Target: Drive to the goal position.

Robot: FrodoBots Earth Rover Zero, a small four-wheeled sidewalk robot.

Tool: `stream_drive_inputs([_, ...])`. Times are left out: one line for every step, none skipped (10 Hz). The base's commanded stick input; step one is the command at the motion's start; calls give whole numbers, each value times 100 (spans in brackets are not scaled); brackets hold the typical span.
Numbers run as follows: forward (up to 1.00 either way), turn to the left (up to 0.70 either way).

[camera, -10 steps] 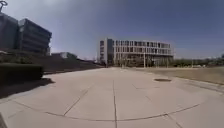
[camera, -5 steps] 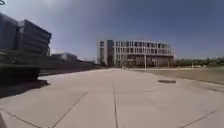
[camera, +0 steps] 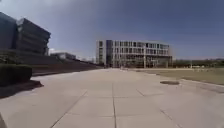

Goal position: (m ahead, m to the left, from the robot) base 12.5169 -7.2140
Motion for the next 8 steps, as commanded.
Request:
stream_drive_inputs([70, 0])
stream_drive_inputs([70, 0])
stream_drive_inputs([70, 0])
stream_drive_inputs([70, 0])
stream_drive_inputs([70, 0])
stream_drive_inputs([70, 0])
stream_drive_inputs([70, 0])
stream_drive_inputs([70, 0])
